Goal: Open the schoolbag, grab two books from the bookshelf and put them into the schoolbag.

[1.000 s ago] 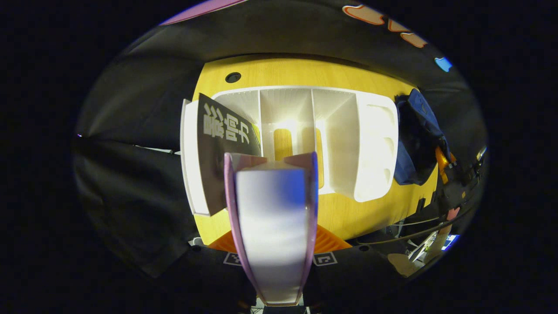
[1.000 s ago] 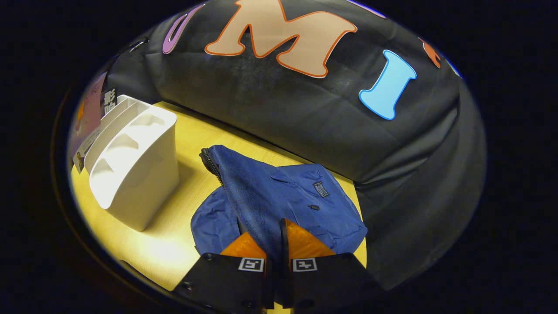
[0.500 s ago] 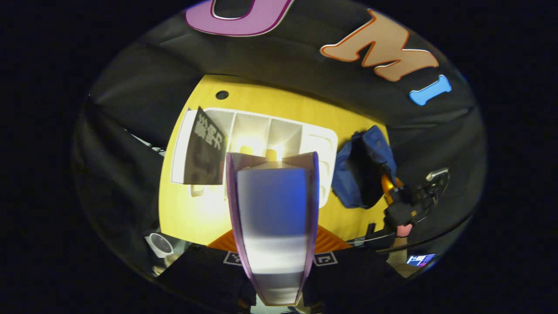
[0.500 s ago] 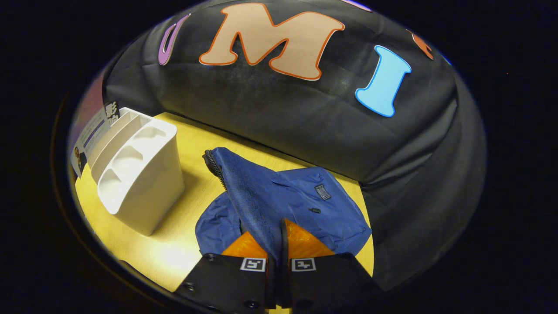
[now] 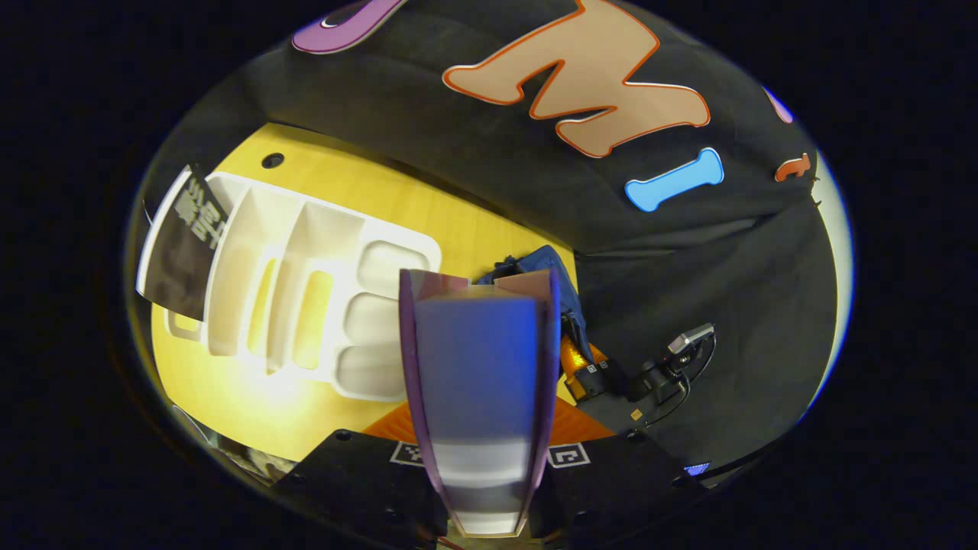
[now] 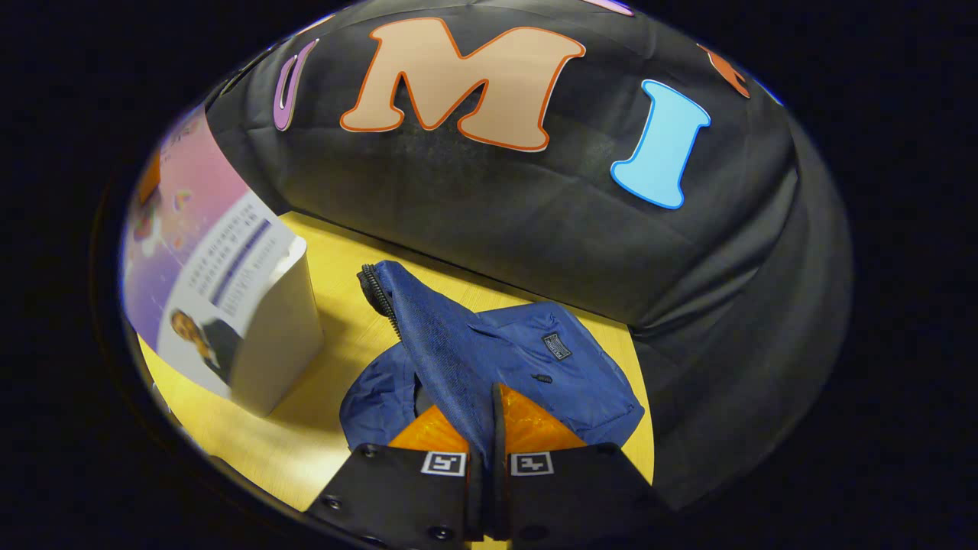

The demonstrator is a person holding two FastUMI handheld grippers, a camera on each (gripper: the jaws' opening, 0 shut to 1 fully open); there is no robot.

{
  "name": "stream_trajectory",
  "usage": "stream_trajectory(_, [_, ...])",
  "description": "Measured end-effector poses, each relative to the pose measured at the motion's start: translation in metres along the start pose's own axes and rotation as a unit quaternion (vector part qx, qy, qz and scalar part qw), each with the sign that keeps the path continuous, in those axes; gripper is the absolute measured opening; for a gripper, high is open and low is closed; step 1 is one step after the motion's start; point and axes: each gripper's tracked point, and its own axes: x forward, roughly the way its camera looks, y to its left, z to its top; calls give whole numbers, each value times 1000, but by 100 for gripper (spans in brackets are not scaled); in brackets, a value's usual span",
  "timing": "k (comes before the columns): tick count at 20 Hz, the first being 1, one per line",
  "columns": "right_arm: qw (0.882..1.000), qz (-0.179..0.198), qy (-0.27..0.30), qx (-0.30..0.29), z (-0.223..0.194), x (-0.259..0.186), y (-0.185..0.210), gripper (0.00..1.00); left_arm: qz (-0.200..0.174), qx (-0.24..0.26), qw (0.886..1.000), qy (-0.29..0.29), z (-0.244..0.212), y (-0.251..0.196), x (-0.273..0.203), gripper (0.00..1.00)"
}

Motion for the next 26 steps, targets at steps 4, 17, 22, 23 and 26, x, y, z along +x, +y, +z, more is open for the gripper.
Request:
stream_trajectory(4, [1000,3,-3,9,5,2,-2,7,-33,-23,999,0,-32,-4,70,38])
stream_trajectory(17, [999,5,-12,45,10,2,-8,7,-93,-12,994,-48,-45,-29,239,37])
stream_trajectory(22, [998,8,-18,58,12,0,-9,7,-132,-57,989,-43,-46,-37,290,37])
stream_trajectory(23, [998,9,-20,57,12,0,-9,7,-143,-63,987,-42,-46,-40,300,37])
stream_trajectory(26, [998,7,-25,56,13,-1,-10,7,-171,-60,982,-51,-45,-47,323,36])
